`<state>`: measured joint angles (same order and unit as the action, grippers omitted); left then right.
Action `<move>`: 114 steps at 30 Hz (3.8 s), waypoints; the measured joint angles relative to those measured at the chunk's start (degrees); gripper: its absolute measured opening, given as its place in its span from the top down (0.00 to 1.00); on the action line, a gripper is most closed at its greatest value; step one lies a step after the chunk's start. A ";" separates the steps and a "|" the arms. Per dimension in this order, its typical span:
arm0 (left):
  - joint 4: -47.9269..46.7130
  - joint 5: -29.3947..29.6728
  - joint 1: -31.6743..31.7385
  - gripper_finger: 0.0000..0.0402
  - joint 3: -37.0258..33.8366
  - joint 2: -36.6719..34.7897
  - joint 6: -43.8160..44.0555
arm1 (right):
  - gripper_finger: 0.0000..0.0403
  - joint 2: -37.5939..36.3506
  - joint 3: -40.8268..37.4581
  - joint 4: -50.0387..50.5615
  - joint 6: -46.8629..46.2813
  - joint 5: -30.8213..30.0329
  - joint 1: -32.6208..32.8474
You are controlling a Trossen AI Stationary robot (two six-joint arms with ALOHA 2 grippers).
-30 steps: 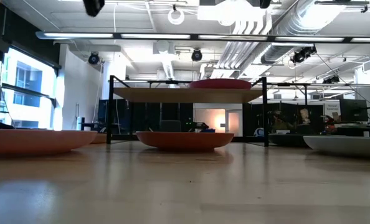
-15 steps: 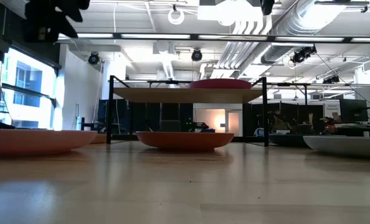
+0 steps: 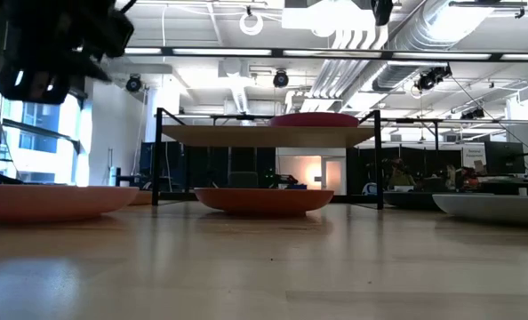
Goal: Place and stack plates onto a shelf
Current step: Put the light pink plate on the shelf
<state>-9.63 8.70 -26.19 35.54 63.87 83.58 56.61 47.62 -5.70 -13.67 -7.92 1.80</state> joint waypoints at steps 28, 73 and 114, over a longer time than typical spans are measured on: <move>-51.56 -0.91 -12.66 0.71 1.08 -3.67 41.13 | 1.00 0.01 0.00 3.81 -2.86 -0.98 0.00; -37.69 -1.09 -11.32 0.98 -7.22 -1.03 43.35 | 1.00 0.01 0.00 3.79 -2.95 -0.96 0.00; -38.55 2.43 -8.81 1.00 7.02 -11.19 20.50 | 1.00 0.01 0.00 3.79 -4.30 -0.98 -0.02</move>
<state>-48.18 11.13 -35.00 42.56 52.69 104.09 56.62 47.62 -1.91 -17.97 -8.90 1.79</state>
